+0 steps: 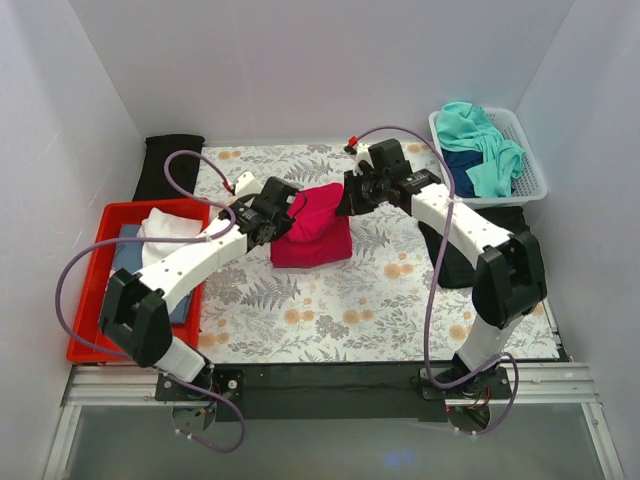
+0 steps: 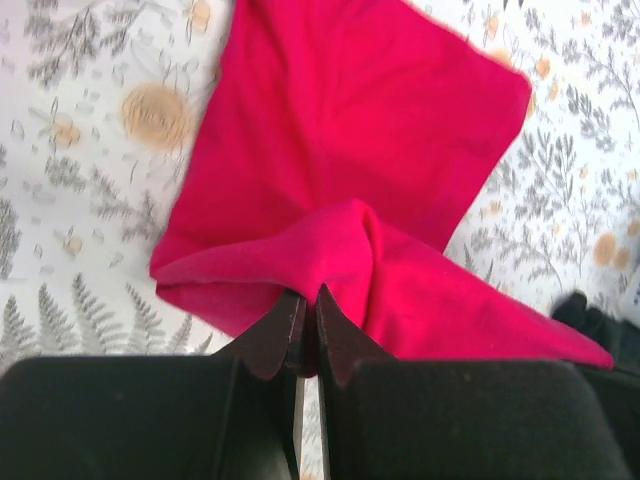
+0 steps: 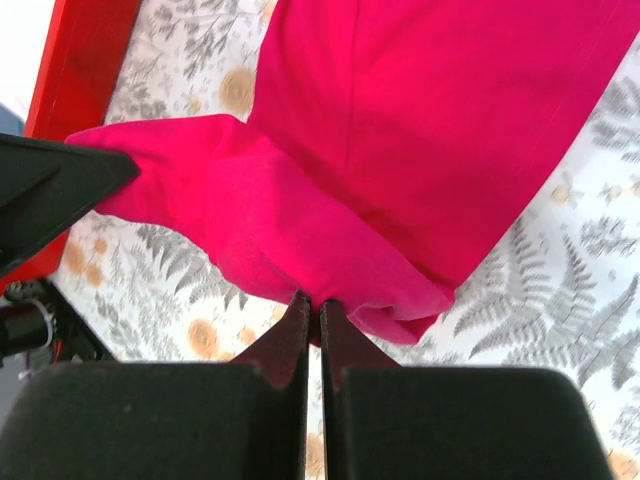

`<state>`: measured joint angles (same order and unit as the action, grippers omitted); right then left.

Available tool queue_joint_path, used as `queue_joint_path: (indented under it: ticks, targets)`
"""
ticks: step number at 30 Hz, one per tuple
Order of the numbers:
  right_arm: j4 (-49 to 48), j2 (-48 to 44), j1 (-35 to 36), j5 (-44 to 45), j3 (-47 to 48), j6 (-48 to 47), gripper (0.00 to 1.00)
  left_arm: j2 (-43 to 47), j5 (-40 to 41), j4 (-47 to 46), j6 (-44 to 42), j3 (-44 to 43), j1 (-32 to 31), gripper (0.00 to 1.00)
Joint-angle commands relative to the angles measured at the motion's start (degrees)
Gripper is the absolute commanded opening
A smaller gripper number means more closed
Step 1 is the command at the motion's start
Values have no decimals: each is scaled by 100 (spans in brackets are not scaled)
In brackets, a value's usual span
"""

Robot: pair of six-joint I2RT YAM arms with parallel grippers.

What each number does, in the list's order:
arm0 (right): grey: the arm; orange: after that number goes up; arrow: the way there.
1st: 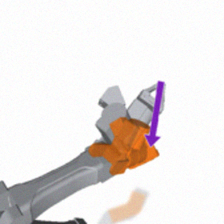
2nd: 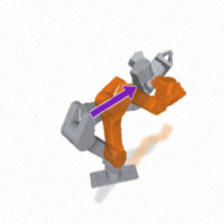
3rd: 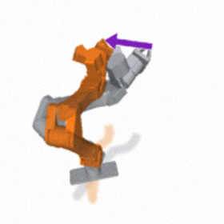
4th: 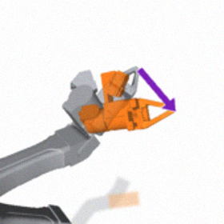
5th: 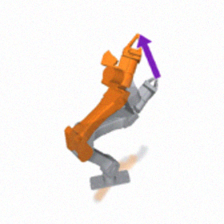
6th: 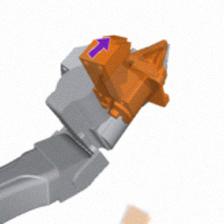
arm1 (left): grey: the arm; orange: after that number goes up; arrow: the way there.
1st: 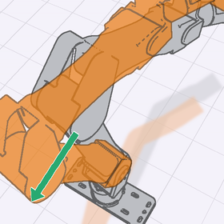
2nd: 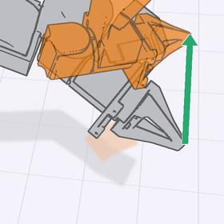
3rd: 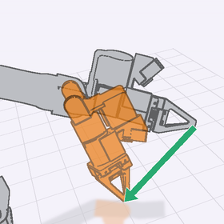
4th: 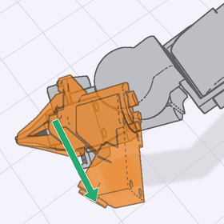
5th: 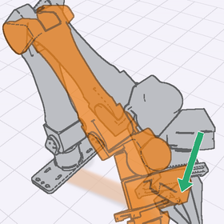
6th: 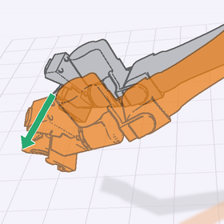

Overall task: Fold and stack the t-shirts
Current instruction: Fold the long partially folded tshirt into a neat square

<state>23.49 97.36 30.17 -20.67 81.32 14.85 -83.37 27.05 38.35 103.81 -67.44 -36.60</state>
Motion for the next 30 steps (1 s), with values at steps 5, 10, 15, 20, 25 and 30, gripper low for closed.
queue_joint_path:
  ticks: [5,10,15,20,25,30]
  targets:
    - [-134,1098,-249,-7,1263,-272,1,-1004,538,-196,-458,-1008,609,0]
    - [-90,1820,-459,-131,2089,-229,1,-1444,486,-389,-686,-1192,1014,0]
    - [-81,2559,-626,-245,2739,-149,1,-2119,231,-784,-967,-1473,1269,0]
    - [-81,3138,-785,-263,3328,-44,1,-2929,-226,-1005,-1476,-2079,1497,2]
    - [-63,3578,-969,-245,3899,123,15,-3553,-341,-1145,-1864,-2993,1656,35]
    - [-81,3571,-1163,-157,4191,264,38,-3432,449,-1207,-1961,-3705,1709,40]
